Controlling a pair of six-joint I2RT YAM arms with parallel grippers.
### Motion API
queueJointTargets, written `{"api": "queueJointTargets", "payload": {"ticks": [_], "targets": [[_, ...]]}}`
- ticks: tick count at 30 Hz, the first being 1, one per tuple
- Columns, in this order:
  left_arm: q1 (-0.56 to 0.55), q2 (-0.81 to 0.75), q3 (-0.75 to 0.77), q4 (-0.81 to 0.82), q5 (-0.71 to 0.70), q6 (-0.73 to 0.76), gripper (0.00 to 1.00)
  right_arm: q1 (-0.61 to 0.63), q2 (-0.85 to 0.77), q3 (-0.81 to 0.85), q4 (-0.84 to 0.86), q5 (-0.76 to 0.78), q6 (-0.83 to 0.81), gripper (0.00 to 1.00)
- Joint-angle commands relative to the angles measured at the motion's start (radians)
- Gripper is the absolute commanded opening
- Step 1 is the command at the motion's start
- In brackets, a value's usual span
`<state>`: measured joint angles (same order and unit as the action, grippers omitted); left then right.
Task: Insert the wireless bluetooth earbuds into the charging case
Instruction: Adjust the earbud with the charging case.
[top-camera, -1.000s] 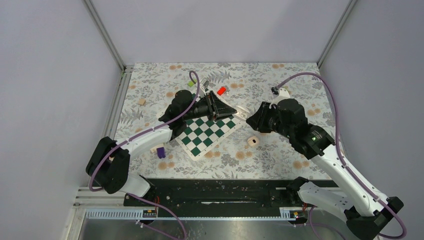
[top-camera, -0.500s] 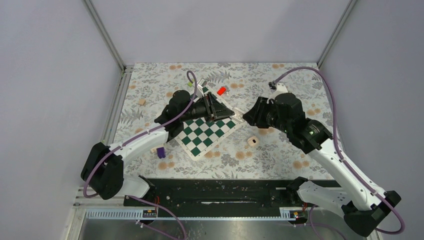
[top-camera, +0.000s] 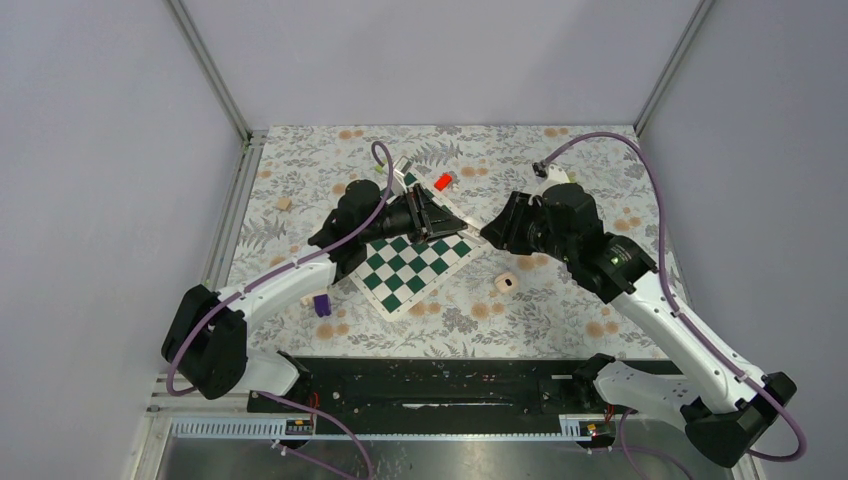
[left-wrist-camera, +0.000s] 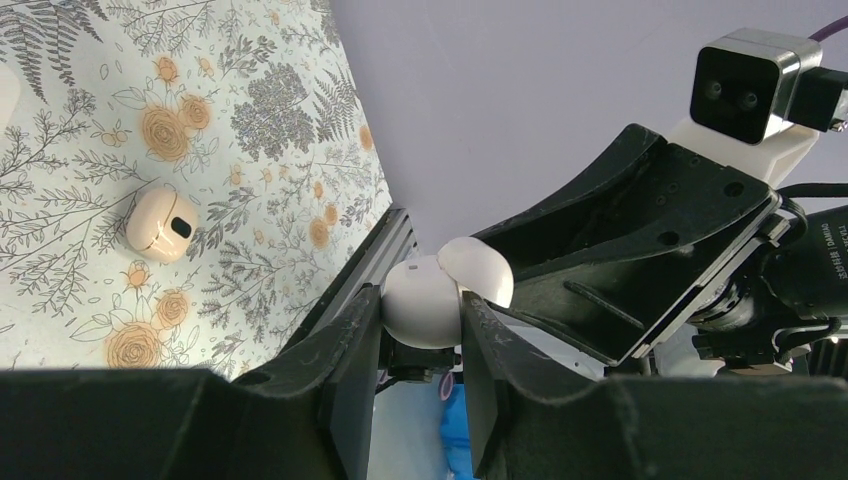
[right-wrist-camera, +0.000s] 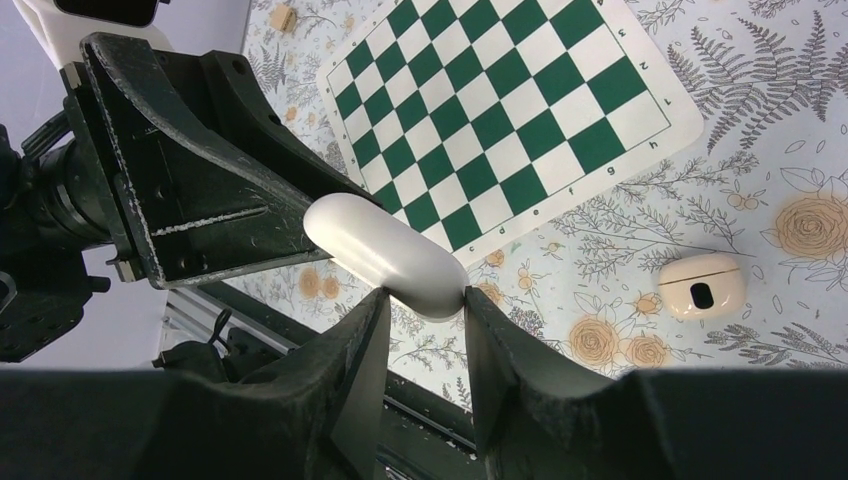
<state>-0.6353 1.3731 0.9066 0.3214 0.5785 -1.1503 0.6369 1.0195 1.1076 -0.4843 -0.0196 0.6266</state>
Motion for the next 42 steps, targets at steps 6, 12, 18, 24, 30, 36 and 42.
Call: {"api": "queueJointTargets", "payload": {"ticks": [6,12,18,24,30,36,42], "targets": [[-0.003,-0.023,0.031,0.03,-0.006,0.015,0.0,0.025,-0.031,0.003,0.027,0.042,0.01,0.43],[-0.002,-0.022,0.031,0.032,-0.002,0.015,0.0,0.025,-0.037,0.023,-0.01,0.071,-0.018,0.47],[-0.002,-0.029,0.029,0.031,-0.002,0.014,0.0,0.026,-0.03,0.009,-0.016,0.063,-0.018,0.48],[-0.002,-0.033,0.032,0.03,0.006,0.015,0.0,0.025,-0.009,0.034,-0.025,0.072,-0.037,0.49],[-0.002,-0.037,0.033,0.03,0.016,0.017,0.0,0.025,-0.001,0.05,-0.03,0.108,-0.053,0.54],[-0.003,-0.039,0.032,0.03,0.027,0.023,0.0,0.023,-0.011,0.068,-0.038,0.152,-0.065,0.59],[-0.002,-0.041,0.03,0.03,0.032,0.026,0.0,0.024,-0.033,0.069,-0.04,0.15,-0.066,0.61]]}}
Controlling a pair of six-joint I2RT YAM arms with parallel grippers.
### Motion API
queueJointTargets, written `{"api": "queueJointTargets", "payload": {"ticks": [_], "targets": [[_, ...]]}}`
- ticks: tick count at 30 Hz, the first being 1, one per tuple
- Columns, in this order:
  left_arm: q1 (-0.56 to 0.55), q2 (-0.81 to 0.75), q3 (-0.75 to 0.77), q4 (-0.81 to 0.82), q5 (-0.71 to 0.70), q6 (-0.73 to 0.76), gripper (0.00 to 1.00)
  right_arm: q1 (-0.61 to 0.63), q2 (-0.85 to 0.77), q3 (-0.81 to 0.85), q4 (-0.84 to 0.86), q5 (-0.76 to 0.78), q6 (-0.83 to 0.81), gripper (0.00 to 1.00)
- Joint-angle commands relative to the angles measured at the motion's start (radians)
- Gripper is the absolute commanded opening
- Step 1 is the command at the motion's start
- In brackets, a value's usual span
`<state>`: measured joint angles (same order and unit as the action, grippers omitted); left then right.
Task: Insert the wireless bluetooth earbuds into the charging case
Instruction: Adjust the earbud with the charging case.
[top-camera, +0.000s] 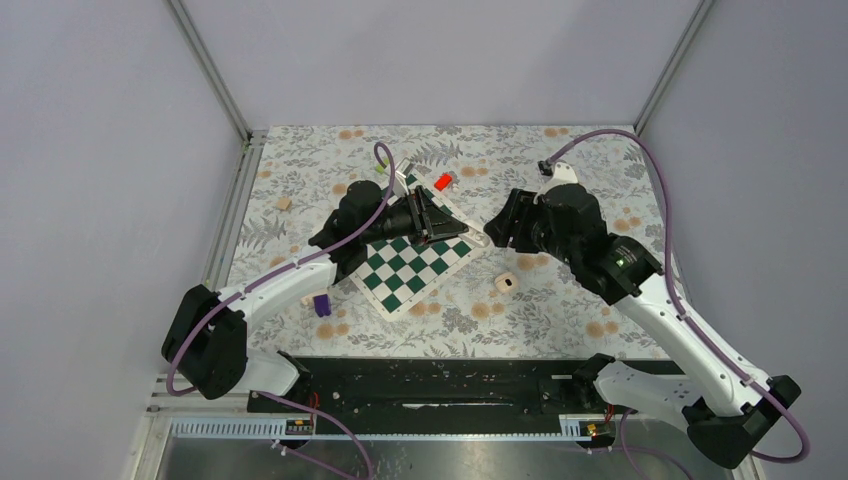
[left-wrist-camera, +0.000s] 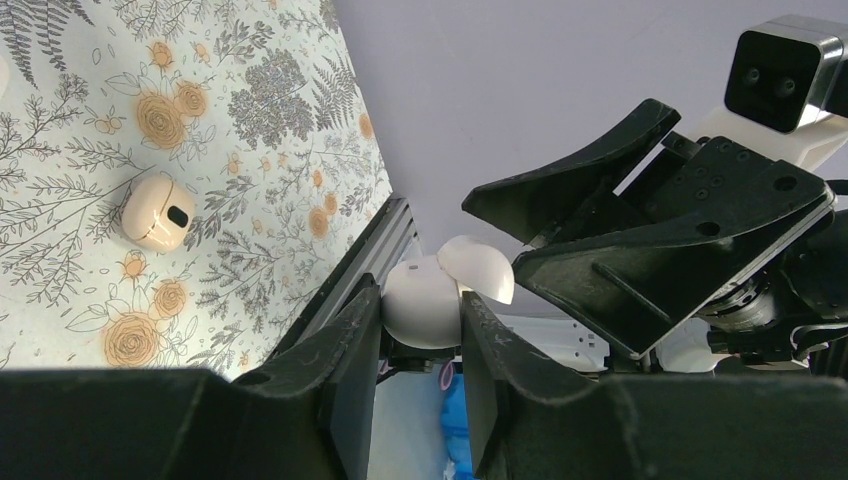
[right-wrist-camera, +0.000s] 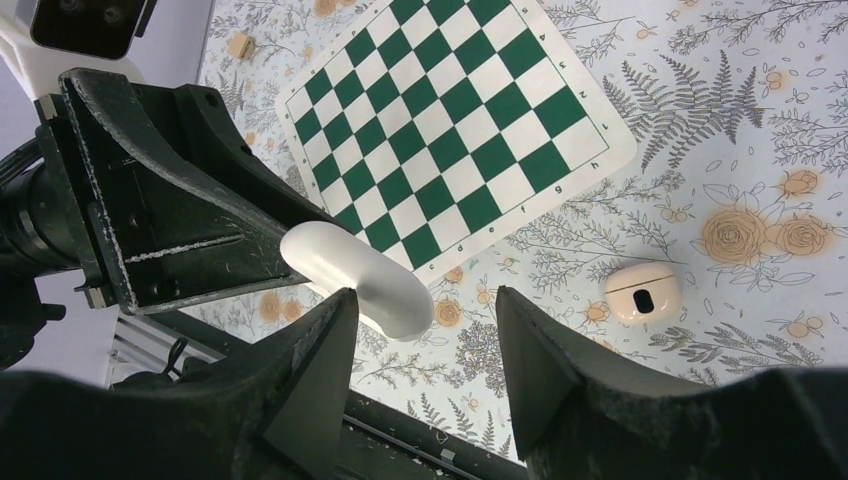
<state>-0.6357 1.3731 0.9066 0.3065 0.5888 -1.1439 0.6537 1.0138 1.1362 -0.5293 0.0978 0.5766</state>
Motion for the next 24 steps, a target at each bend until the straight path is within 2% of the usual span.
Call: {"api": "queueJointTargets", "payload": {"ticks": [1,5,8,15,24], "targets": [[-0.002,-0.041,0.03,0.046,0.02,0.019,0.0,0.008,-0.032,0.037,0.005,0.02,-0.015,0.6],[-0.002,-0.041,0.026,0.045,0.017,0.02,0.0,0.009,-0.049,0.014,0.017,-0.063,-0.01,0.51],[-0.002,-0.037,0.028,0.046,0.017,0.019,0.0,0.009,-0.033,0.017,0.008,-0.126,-0.022,0.49],[-0.003,-0.032,0.035,0.046,0.02,0.018,0.0,0.016,0.022,0.061,-0.02,-0.16,-0.07,0.64],[-0.009,-0.035,0.048,0.046,0.026,0.022,0.0,0.016,0.076,0.099,-0.026,-0.084,-0.083,0.65]]}}
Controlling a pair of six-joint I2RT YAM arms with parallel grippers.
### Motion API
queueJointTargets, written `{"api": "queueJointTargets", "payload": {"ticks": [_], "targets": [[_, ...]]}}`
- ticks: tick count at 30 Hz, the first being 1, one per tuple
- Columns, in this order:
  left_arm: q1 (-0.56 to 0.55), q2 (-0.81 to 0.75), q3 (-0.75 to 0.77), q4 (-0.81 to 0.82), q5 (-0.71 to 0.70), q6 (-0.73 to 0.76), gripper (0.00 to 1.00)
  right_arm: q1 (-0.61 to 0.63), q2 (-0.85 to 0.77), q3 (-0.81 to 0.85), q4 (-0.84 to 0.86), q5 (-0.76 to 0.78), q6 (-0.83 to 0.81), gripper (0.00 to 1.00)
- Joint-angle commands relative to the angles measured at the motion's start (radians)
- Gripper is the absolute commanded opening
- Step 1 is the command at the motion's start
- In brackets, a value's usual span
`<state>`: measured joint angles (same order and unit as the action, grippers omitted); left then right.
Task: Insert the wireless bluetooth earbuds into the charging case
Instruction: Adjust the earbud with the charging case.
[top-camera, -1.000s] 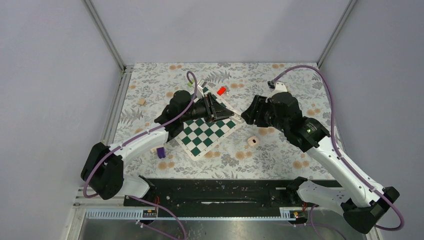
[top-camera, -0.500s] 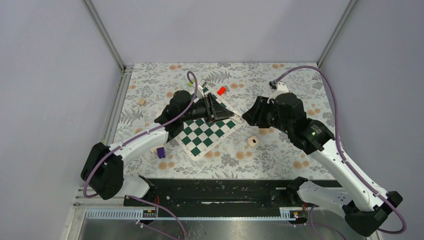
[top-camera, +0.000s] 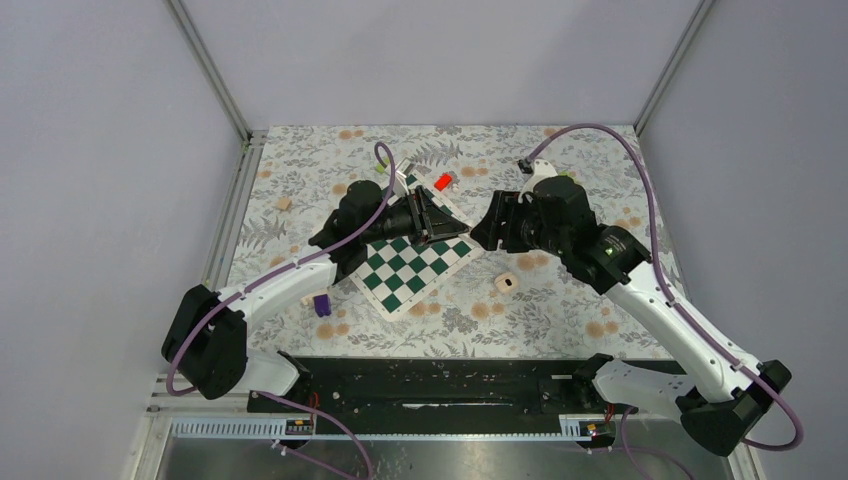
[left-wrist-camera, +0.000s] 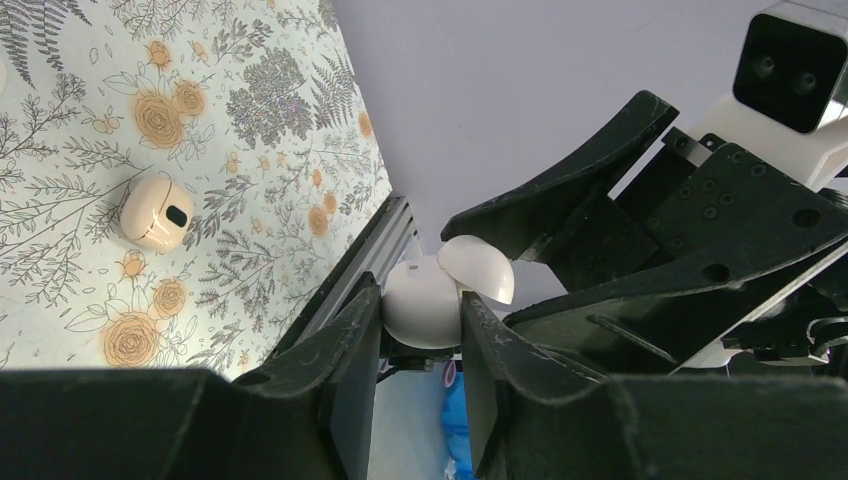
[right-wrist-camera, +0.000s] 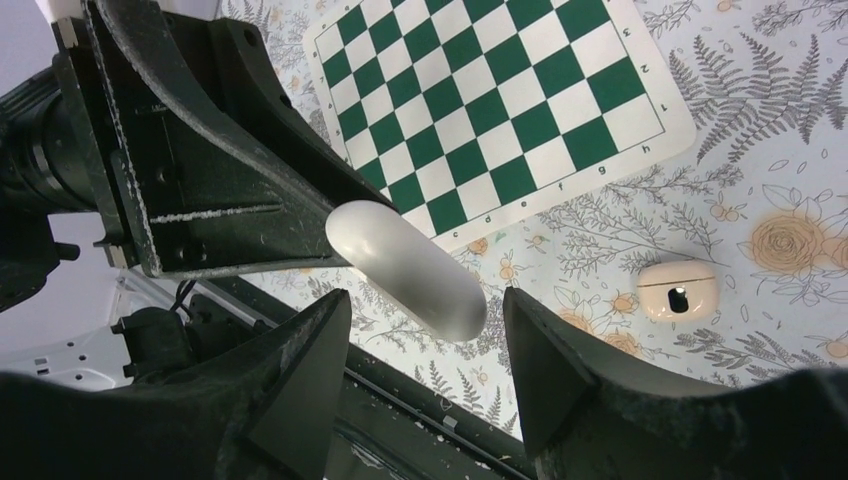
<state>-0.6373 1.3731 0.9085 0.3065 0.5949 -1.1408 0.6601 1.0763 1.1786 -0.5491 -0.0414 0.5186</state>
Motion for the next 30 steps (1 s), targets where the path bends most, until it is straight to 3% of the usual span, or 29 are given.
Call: {"api": "queueJointTargets", "payload": {"ticks": [1,13,20,30], "targets": [[-0.007,-0.037,0.046,0.045,0.021,0.021,0.0,0.009,0.02,0.062,-0.011,0.07,-0.025,0.65],[-0.01,-0.045,0.045,0.044,0.03,0.028,0.0,0.01,-0.001,0.083,-0.044,0.196,-0.019,0.69],[-0.009,-0.048,0.038,0.042,0.028,0.027,0.0,0.009,-0.048,0.055,-0.019,0.106,0.01,0.68],[-0.011,-0.047,0.039,0.042,0.025,0.025,0.0,0.01,-0.084,-0.014,0.005,0.019,0.105,0.56]]}}
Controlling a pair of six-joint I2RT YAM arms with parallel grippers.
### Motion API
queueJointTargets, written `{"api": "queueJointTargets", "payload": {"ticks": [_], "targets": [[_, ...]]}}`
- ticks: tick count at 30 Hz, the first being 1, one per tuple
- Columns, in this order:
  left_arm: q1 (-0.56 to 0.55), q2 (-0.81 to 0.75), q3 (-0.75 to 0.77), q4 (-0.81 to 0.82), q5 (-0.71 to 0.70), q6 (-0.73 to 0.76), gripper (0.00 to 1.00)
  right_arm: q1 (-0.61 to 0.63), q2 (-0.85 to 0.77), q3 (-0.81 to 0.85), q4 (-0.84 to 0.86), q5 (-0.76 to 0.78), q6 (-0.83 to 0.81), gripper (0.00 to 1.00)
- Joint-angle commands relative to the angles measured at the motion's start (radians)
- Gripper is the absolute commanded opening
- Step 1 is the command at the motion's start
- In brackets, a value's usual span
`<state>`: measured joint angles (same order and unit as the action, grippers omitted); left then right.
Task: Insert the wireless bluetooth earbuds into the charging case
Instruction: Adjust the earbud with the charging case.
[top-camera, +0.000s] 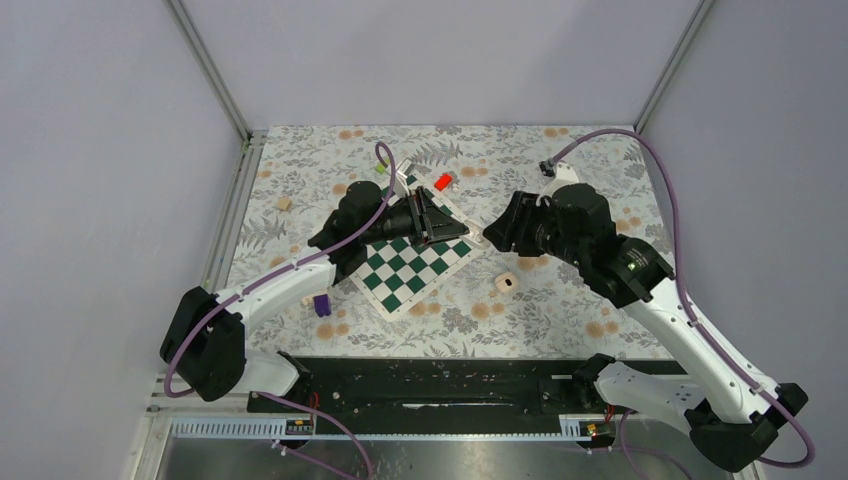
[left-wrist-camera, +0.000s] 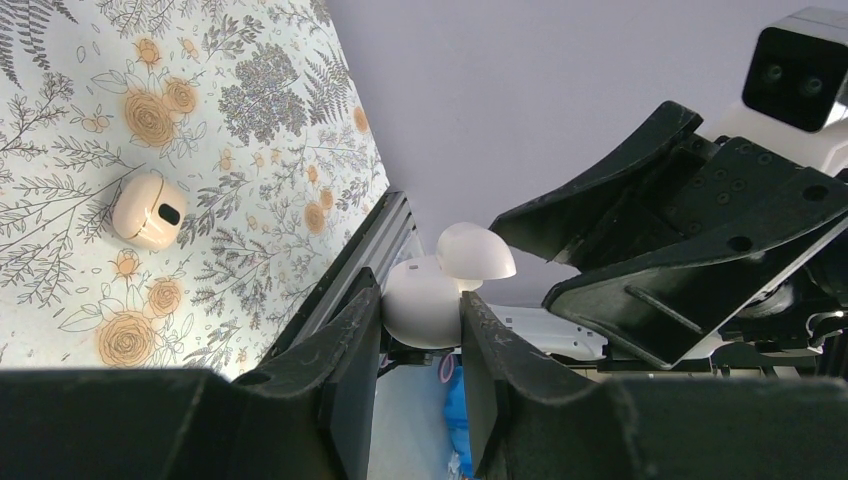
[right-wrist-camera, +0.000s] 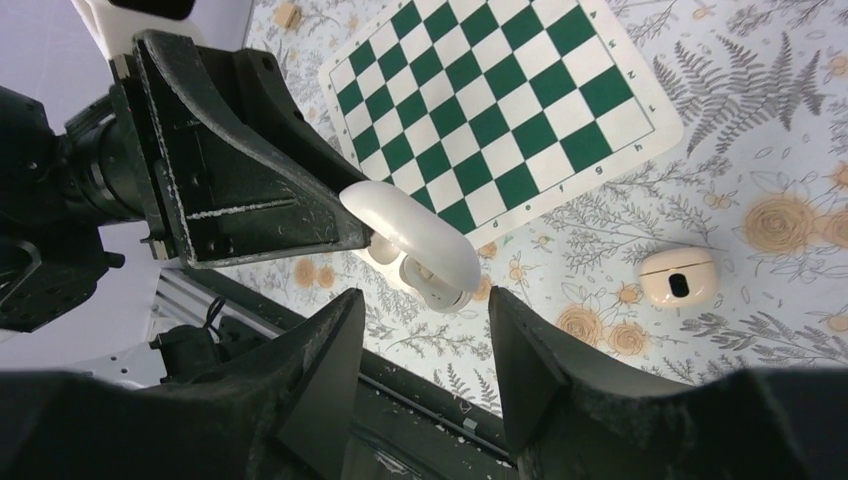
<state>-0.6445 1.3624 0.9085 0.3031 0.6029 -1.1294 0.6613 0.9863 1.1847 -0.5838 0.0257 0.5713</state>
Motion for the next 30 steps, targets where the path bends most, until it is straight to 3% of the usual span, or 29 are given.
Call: {"api": "queueJointTargets", "payload": {"ticks": [1,4,22,30], "targets": [[-0.004,-0.037,0.039,0.045,0.017,0.014,0.0,0.008,0.009,-0.023,0.044,-0.051,0.06,0.55],[-0.005,-0.039,0.039,0.044,0.016,0.015,0.0,0.009,0.023,-0.016,0.046,-0.057,0.086,0.51],[-0.008,-0.052,0.031,0.038,0.005,0.023,0.0,0.014,0.045,-0.019,0.051,-0.073,0.112,0.47],[-0.009,-0.062,0.02,0.032,-0.025,0.025,0.0,0.018,-0.008,-0.044,0.05,-0.019,0.134,0.59]]}}
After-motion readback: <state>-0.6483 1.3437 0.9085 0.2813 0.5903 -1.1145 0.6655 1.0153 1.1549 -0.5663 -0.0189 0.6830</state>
